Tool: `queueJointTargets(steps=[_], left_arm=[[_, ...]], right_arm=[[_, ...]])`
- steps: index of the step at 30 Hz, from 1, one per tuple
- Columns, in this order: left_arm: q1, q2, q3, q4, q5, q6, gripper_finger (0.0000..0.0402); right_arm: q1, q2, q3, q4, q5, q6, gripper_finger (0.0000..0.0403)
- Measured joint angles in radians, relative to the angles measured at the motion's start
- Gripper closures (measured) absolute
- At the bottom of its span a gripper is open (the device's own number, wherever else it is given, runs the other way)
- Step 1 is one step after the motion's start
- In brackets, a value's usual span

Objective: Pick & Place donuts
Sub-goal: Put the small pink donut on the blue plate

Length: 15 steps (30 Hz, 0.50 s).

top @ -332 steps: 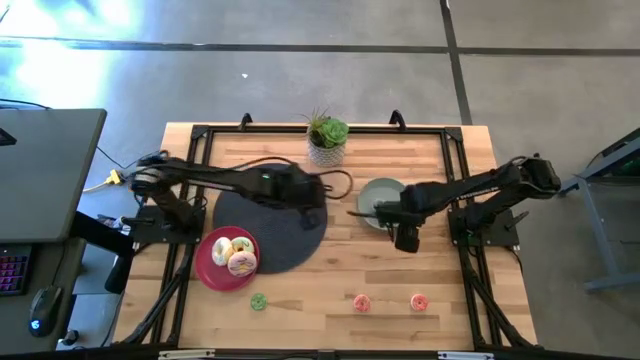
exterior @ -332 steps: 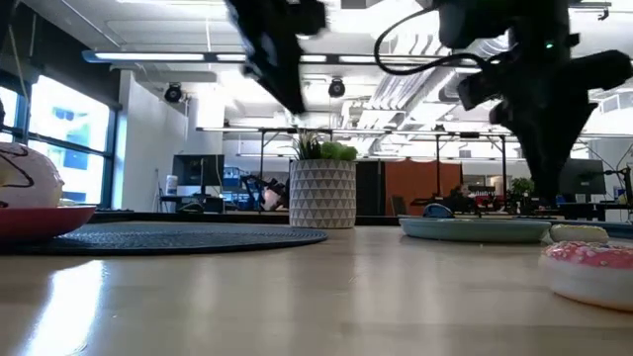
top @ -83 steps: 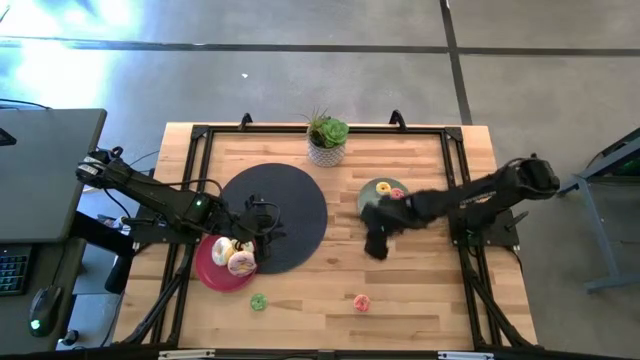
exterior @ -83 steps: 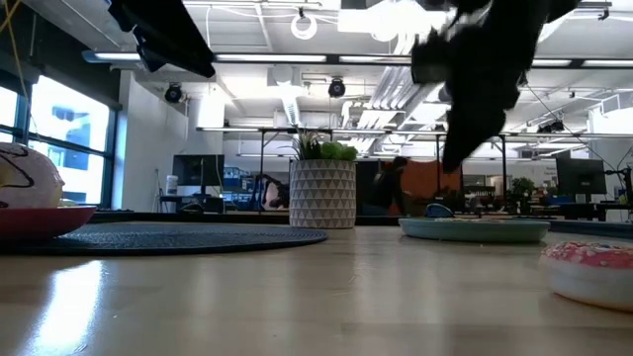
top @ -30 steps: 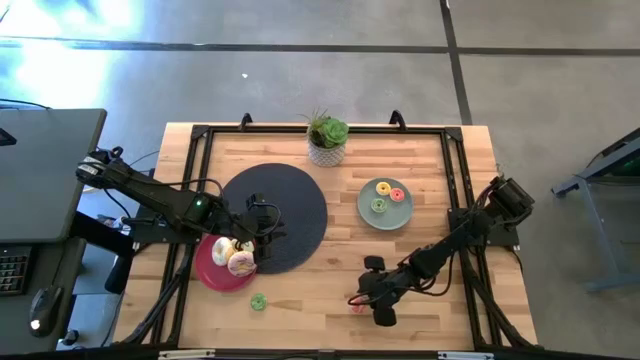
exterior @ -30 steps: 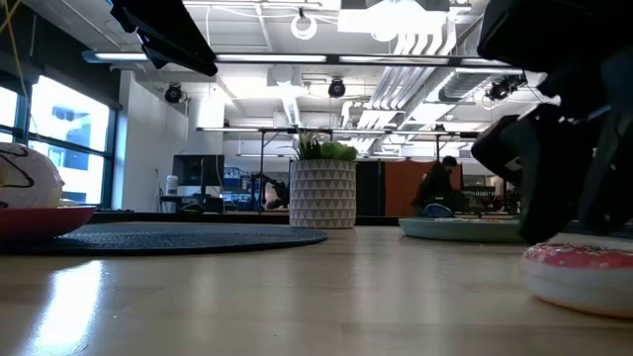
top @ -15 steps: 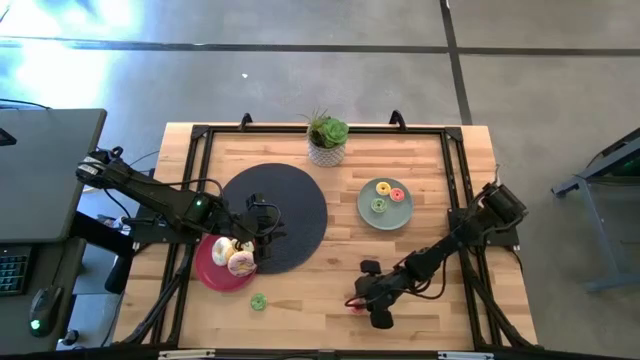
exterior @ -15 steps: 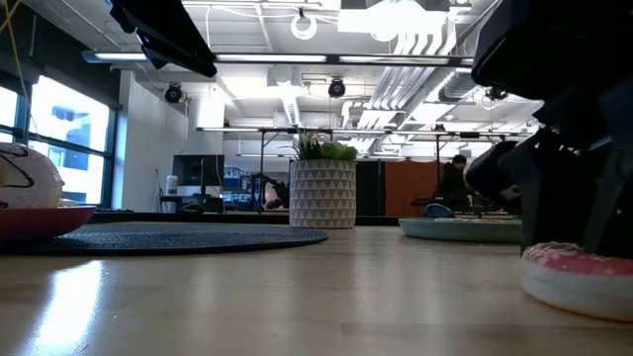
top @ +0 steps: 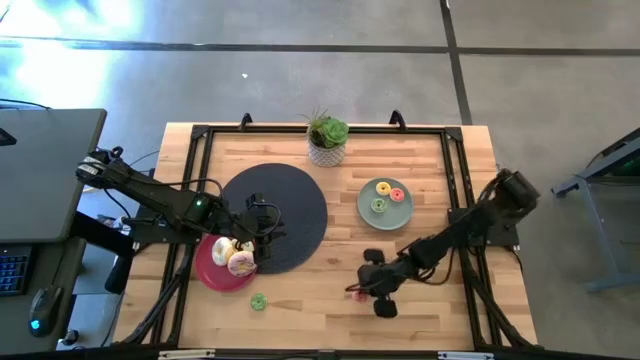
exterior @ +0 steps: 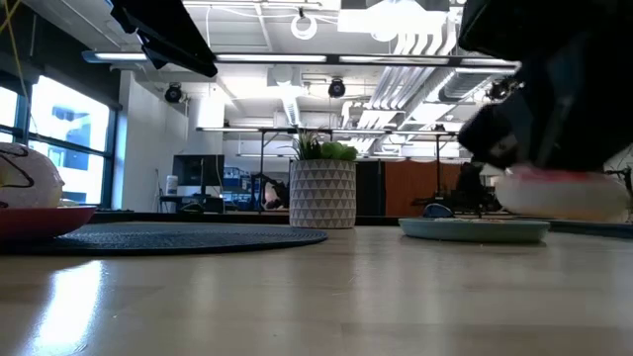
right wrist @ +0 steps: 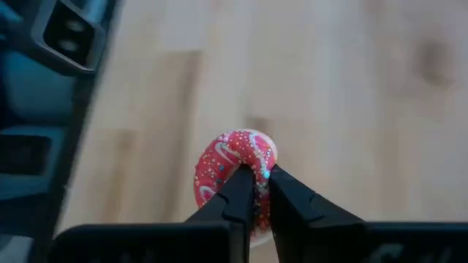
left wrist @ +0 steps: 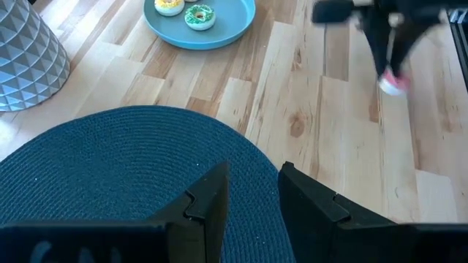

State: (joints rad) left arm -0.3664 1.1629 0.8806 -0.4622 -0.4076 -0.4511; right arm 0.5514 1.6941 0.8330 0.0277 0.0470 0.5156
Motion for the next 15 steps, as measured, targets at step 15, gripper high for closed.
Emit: queueJointTargets(steps=[15], left_arm=[[0.0, 0.0, 0.0, 0.005, -0.005, 0.0, 0.0285]], right_arm=[[-0.223, -0.441, -0.119, -0.866, 0.521, 0.241, 0.0393]])
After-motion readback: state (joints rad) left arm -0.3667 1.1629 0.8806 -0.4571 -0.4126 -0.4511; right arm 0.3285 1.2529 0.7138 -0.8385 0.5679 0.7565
